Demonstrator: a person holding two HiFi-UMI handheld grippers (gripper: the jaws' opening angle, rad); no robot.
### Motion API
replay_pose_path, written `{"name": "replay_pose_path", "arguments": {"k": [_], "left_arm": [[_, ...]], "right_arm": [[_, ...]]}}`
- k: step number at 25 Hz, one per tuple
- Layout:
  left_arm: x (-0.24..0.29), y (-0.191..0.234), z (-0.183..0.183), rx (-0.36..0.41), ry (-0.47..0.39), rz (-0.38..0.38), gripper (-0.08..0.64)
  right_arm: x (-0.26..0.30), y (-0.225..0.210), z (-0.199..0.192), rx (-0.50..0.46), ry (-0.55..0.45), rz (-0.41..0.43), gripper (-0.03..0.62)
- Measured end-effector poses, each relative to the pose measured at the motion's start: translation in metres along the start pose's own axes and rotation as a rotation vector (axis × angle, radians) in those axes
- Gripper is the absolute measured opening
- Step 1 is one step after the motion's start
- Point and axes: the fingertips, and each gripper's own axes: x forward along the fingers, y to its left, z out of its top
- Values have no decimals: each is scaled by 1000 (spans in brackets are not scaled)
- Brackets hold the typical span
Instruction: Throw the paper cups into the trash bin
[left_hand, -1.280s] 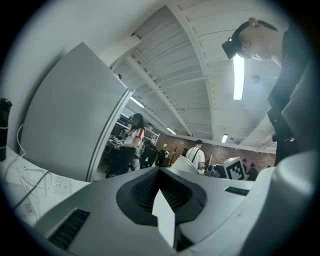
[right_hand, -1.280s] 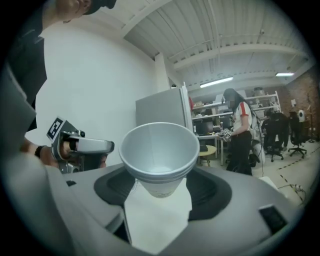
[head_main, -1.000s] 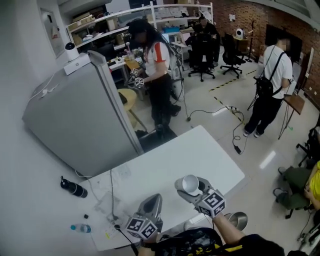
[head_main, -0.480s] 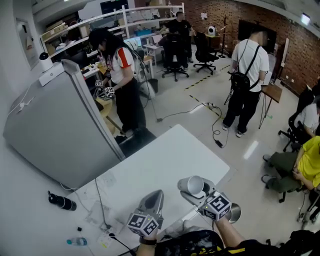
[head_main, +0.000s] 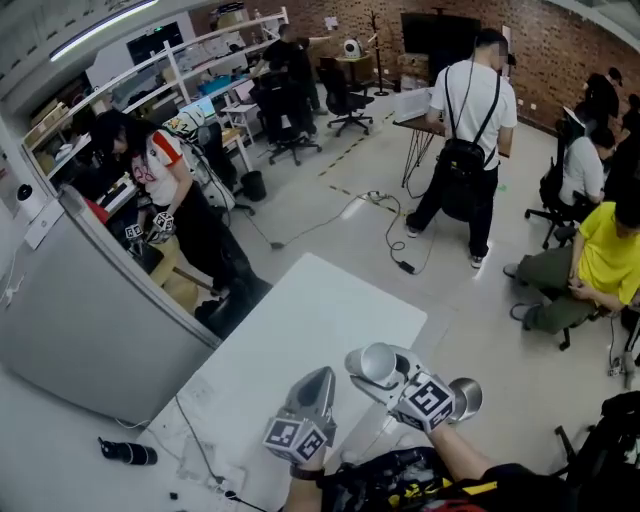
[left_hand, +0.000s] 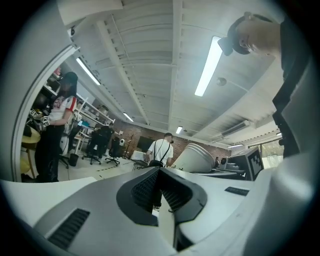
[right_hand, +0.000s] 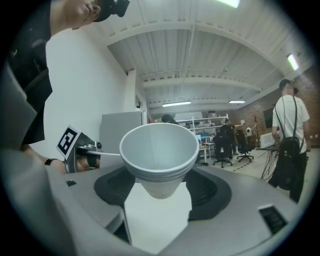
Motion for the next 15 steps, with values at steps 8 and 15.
{"name": "replay_pose_path", "arguments": {"k": [8,15], "left_arm": [[71,-63,-8,68,50,-95,3],[135,-153,-43,58,119,-274,3]], "right_arm": [[-82,-77,-6,31,-16,-149,328],[-177,-138,-19,95,-37,-328,328]]}}
